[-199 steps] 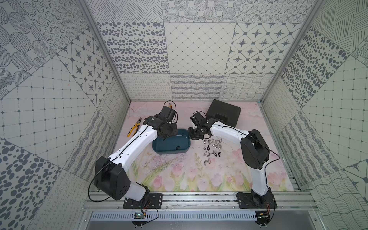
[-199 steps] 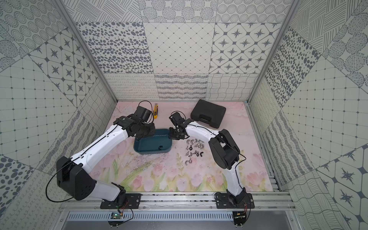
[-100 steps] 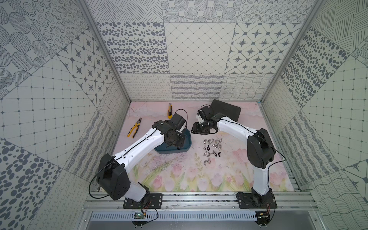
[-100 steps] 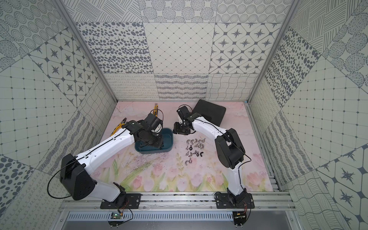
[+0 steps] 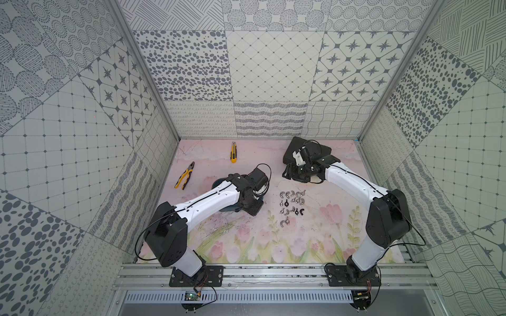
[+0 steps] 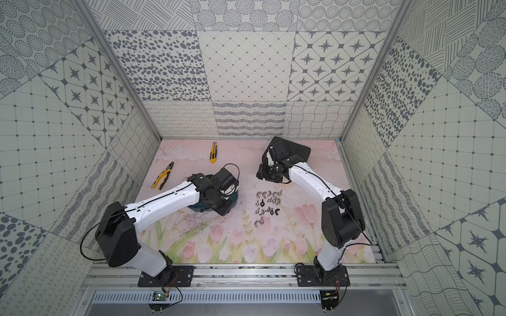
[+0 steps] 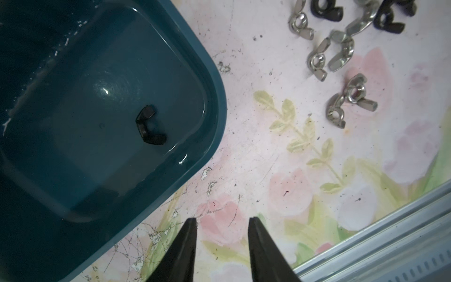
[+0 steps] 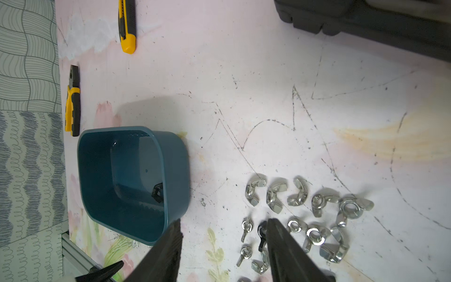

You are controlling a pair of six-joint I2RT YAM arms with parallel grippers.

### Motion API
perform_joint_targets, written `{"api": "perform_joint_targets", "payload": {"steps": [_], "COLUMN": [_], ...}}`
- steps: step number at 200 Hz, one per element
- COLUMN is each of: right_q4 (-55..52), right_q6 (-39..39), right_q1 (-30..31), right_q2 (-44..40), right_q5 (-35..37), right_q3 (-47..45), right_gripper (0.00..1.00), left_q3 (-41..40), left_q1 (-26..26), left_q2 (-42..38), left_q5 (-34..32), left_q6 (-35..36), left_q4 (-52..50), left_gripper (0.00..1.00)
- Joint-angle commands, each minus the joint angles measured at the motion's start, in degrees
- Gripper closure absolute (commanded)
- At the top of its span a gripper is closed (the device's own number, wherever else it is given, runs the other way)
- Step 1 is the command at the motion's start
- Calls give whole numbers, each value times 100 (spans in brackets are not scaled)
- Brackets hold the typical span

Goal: Take out the wing nut from the storage box
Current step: Adjust the storage box at the center of the board.

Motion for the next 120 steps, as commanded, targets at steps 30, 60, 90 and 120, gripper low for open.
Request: {"api": "perform_joint_targets", "payload": {"steps": [30,60,90,120], "right_q4": [212,220,231,229], "right_q6": [-57,-53,-63,-70], "right_q1": [9,3,4,6], "right_q2": [-26,-13,-41,-57], "right_q5": [-141,-185,-205,-241], "right_q3": [-32,-38,-83,-118], "right_gripper": [40,40,40,40], "left_q3": [43,59,86,146], "left_q1": [-18,-30,-17,-3], "left_q2": [348,516,713,883], "left_q5": [-552,-654,-668,-727], "left_q6": [817,877,925,906], "left_q4": [401,519,595,644], "left_gripper": [60,60,61,63]}}
